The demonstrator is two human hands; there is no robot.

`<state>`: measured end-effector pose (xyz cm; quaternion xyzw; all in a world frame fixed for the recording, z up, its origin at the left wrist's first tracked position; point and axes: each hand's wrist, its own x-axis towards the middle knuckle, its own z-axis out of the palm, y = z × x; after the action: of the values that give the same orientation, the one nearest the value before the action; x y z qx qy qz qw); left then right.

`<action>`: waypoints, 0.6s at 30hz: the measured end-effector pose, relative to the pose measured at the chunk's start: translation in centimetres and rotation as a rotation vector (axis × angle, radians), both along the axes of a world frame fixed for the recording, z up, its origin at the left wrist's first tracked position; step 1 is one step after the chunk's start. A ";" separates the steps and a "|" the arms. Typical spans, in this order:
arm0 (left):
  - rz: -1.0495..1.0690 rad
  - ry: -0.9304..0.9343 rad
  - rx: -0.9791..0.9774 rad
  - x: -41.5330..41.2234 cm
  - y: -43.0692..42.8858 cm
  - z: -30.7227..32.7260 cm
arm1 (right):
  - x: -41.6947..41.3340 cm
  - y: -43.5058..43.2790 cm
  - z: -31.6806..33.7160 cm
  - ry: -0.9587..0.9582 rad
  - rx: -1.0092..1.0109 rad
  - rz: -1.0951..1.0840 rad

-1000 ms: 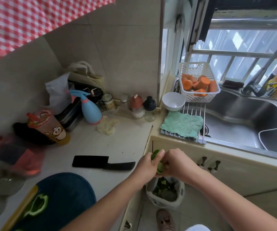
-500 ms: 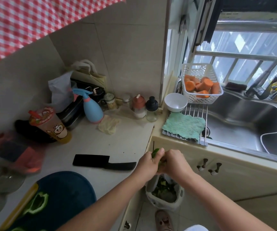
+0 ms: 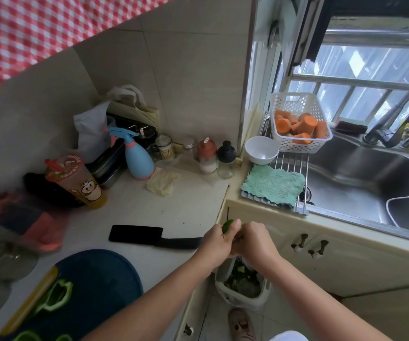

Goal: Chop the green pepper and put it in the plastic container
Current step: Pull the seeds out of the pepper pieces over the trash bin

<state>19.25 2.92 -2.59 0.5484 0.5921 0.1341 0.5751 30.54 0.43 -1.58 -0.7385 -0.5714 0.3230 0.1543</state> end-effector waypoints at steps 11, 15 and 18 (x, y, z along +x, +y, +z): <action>-0.027 -0.013 0.033 0.0 -0.6 0.2 | 0.3 -0.5 -0.4 0.112 -0.030 -0.121; -0.062 0.018 0.054 0.0 -0.6 0.2 | 0.7 -0.8 -0.3 0.225 -0.043 -0.171; -0.079 0.049 0.080 0.1 -0.5 0.2 | 1.1 -0.7 -0.2 0.286 -0.119 -0.213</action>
<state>19.34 2.39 -2.38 0.5969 0.5779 0.1214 0.5431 31.62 -0.26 -1.78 -0.7491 -0.4423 0.4398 0.2232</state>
